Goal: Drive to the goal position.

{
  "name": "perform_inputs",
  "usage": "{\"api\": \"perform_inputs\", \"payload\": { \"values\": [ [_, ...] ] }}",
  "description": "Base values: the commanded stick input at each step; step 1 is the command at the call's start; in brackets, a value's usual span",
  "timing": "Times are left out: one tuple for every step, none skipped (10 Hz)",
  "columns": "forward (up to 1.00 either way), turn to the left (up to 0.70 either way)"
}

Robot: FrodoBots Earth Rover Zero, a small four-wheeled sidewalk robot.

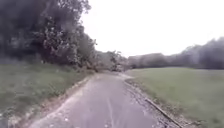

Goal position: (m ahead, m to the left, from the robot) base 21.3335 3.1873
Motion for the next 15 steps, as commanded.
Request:
{"api": "perform_inputs", "payload": {
  "values": [
    [1.0, 0.0],
    [1.0, 0.0],
    [1.0, 0.0],
    [1.0, 0.0],
    [1.0, 0.0],
    [1.0, 0.0],
    [1.0, 0.0],
    [1.0, 0.0],
    [1.0, 0.0],
    [1.0, 0.0],
    [1.0, 0.0],
    [1.0, 0.0],
    [1.0, 0.0],
    [1.0, 0.0],
    [1.0, 0.0]
  ]
}}
